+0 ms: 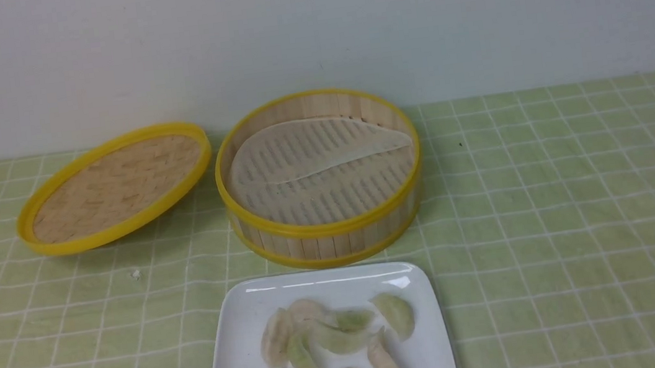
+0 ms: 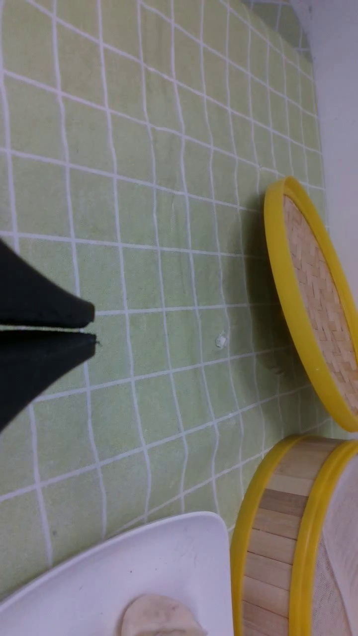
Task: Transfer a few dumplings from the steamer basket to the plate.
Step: Use the left arm to put the dumpling into the plate
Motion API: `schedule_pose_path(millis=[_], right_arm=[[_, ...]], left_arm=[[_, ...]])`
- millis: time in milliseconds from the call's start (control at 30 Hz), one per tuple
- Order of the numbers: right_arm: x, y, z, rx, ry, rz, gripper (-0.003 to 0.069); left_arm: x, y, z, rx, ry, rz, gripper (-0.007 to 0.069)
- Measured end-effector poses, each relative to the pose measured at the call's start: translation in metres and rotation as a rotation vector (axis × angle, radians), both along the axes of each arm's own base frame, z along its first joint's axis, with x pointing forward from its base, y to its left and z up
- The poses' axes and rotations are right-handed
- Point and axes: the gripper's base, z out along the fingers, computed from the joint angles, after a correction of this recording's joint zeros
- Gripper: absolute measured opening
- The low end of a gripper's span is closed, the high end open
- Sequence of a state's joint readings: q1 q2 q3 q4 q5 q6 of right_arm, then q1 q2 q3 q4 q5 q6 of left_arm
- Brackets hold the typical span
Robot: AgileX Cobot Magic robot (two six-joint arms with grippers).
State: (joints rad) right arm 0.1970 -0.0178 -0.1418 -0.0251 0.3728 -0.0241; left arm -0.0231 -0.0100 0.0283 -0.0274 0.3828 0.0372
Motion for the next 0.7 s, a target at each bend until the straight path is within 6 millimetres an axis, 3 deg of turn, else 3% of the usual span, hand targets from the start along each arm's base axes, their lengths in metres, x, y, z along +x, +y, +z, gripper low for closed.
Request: schedule_pose_path(millis=[33, 167, 700], right_arm=[[0.005, -0.003, -0.022, 0.003, 0.072, -0.081, -0.0016], [0.008, -0.009, -0.056, 0.025, 0.198, -0.212, -0.0016], [0.009, -0.008, -0.056, 0.030, 0.191, -0.194, -0.0016]], left_arm=[[0.000, 0.000, 0.000, 0.000, 0.000, 0.000, -0.0006], [0.000, 0.000, 0.000, 0.000, 0.001, 0.000, -0.0006], [0.000, 0.000, 0.000, -0.001, 0.001, 0.000, -0.0006]])
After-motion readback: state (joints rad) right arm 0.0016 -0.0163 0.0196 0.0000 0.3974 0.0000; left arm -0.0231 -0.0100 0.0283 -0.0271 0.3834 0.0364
